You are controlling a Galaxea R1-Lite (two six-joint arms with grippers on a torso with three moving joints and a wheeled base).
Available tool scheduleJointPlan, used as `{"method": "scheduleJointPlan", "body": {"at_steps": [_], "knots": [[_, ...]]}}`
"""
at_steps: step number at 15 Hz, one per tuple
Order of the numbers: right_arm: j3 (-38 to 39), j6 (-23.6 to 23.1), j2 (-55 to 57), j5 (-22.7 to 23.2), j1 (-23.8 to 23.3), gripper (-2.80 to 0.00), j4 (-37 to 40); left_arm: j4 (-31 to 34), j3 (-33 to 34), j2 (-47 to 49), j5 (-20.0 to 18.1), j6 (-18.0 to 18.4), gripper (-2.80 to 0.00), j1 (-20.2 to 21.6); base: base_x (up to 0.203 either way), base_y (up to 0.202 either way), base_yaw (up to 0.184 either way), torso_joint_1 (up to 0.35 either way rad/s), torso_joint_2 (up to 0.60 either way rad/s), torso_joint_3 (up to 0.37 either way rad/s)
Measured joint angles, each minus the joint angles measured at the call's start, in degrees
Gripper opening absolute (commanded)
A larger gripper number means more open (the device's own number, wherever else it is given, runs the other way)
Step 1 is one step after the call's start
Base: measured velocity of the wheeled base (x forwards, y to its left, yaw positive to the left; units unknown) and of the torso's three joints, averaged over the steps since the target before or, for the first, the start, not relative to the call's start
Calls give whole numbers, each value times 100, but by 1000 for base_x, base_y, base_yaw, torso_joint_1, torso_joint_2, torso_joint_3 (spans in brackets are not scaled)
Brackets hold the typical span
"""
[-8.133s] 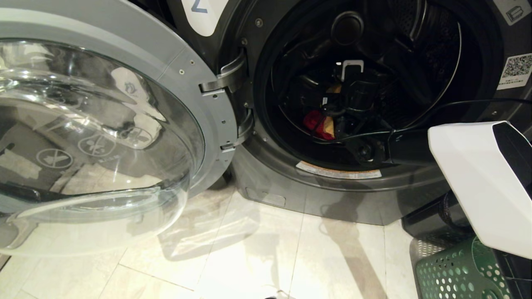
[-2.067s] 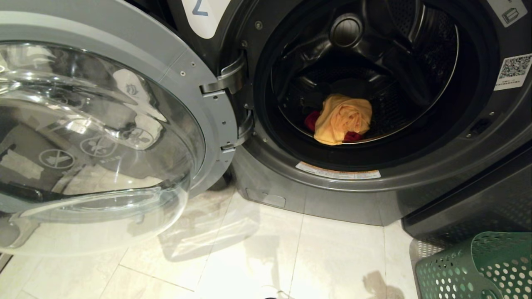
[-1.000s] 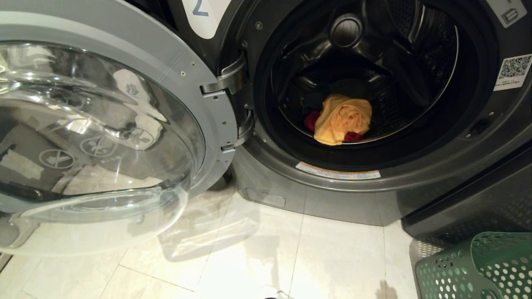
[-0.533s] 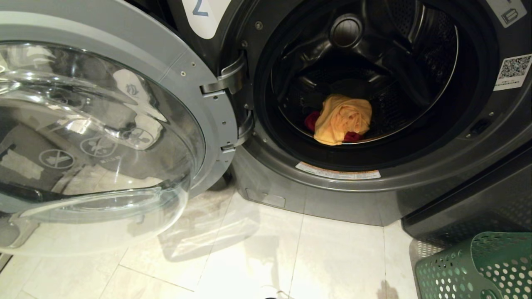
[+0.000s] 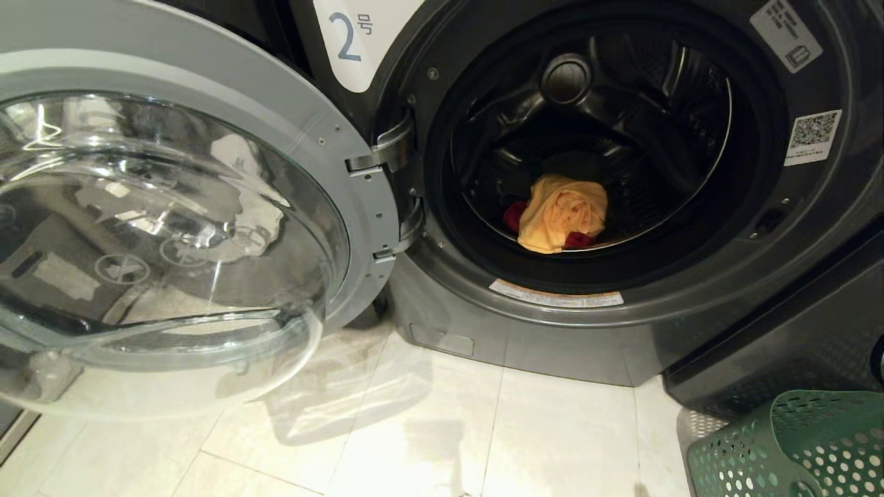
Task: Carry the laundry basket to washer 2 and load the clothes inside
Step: Close the washing machine door with the left hand
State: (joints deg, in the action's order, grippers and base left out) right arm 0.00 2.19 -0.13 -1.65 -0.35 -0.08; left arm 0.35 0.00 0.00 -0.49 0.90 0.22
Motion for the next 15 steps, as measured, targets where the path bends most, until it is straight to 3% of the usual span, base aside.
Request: {"method": "scheduleJointPlan", "body": {"at_steps": [15], "knots": [[0, -49, 9, 13, 0, -280, 1, -2, 0, 0, 5, -22, -280, -1, 0, 0, 0, 2, 3, 203]]}}
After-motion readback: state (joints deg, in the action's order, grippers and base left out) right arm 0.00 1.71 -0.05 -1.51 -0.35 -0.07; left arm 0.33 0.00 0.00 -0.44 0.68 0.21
